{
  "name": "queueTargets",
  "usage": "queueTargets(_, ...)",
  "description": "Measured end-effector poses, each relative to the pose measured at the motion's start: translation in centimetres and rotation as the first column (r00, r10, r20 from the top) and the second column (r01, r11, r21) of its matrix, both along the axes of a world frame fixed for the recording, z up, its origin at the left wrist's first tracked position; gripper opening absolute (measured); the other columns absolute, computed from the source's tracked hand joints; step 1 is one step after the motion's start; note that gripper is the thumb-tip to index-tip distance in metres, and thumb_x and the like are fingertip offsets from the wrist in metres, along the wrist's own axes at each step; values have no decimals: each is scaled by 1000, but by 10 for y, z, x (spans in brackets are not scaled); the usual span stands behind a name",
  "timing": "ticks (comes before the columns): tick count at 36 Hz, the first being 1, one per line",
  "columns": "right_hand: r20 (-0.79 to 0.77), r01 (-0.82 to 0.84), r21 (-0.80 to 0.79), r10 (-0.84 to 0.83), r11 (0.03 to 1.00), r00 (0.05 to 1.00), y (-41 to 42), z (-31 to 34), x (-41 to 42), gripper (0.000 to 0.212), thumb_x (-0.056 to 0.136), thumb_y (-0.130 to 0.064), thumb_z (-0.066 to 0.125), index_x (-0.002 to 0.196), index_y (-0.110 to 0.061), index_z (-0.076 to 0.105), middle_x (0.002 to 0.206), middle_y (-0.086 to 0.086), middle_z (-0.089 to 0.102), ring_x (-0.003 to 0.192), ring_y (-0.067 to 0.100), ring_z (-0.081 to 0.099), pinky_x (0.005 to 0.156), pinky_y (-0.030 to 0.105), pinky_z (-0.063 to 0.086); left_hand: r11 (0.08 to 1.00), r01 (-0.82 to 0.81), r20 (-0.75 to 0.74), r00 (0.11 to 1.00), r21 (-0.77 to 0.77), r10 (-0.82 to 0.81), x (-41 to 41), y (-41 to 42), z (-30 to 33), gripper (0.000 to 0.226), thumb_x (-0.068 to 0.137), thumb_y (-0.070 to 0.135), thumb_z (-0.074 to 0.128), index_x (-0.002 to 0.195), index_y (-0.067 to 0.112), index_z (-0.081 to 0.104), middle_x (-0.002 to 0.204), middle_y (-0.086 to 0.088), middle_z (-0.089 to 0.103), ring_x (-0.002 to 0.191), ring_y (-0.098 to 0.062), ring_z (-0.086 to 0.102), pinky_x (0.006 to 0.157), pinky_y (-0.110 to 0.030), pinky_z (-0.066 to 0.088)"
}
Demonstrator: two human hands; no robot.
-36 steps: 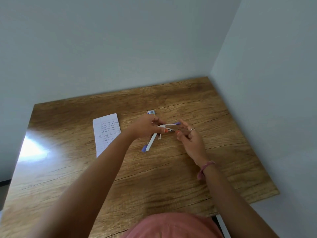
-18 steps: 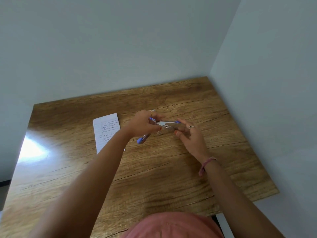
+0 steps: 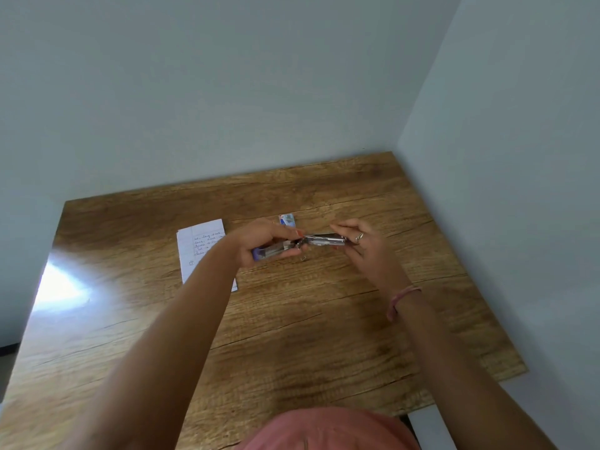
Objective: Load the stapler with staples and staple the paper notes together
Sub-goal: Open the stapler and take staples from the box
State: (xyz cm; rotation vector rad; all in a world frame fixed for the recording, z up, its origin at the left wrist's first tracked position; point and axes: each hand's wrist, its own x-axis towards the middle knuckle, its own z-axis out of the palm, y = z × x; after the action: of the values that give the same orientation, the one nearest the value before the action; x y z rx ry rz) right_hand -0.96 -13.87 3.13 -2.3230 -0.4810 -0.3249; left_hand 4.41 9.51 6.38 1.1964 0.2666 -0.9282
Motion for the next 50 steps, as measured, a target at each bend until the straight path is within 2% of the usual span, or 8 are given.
queueTargets(5,20,-34,-97,37,995,999,-3,4,0,43,83,-4,70,125,-9,61,102,2,65,83,6,54,75,4,41,994,-53,-149,988,-96,38,3,6,5,34,79,2,67,111,-11,61,105,-29,69,85,-30,74,60,-30,61)
queueTargets(9,-4,30,-46,-31,998,1000,-4,1,-5,38,83,-11,71,120,-6,64,103,7,70,77,15,64,73,12,48,956,-148,-159,981,-252,109,4,12,3,49,79,3,64,124,-16,53,124,-39,55,108,-49,62,83,-43,58)
queueTargets(13,-152,168,32,-162,985,975,-5,-7,-13,32,84,-17,71,112,-1,68,85,-2,62,68,1,53,62,7,43,904,-262,-160,963,-338,219,5,12,-1,63,78,3,62,135,-13,41,133,-41,45,116,-56,53,89,-52,54)
queueTargets(22,-423,422,357,-258,834,869,-7,-22,-22,41,86,-20,70,122,-2,61,79,-8,73,72,6,70,63,23,57,893,-320,-8,942,-316,335,4,0,0,27,89,9,59,115,2,56,117,-24,65,101,-34,69,78,-32,58)
queueTargets(30,-508,604,522,-350,602,787,-4,-29,-14,35,87,-21,69,118,-9,64,80,-10,75,88,8,72,81,28,55,823,-567,378,771,40,513,-5,-5,-12,22,92,9,61,113,14,65,104,1,70,81,-10,66,62,-22,54)
queueTargets(38,-511,680,473,-455,560,730,15,-36,-1,36,90,-14,65,123,-2,61,81,-8,70,84,6,70,82,25,56,682,-585,675,716,440,179,-26,-6,-49,23,93,8,54,105,24,65,101,9,67,88,-4,62,75,-22,51)
queueTargets(43,-411,693,326,-564,643,717,26,-33,0,34,91,-23,63,121,-7,63,78,-6,65,69,2,60,58,8,46,649,-558,741,671,517,-14,-35,-7,-61,25,93,9,55,114,19,64,107,5,65,96,-9,60,82,-23,47)
queueTargets(50,-173,669,-121,-679,734,714,29,-35,-1,36,89,-41,61,111,-13,68,96,5,66,91,18,49,75,32,40,587,-586,797,576,558,-182,-42,-9,-66,24,92,5,52,111,9,66,110,0,58,95,-10,54,80,-18,38)
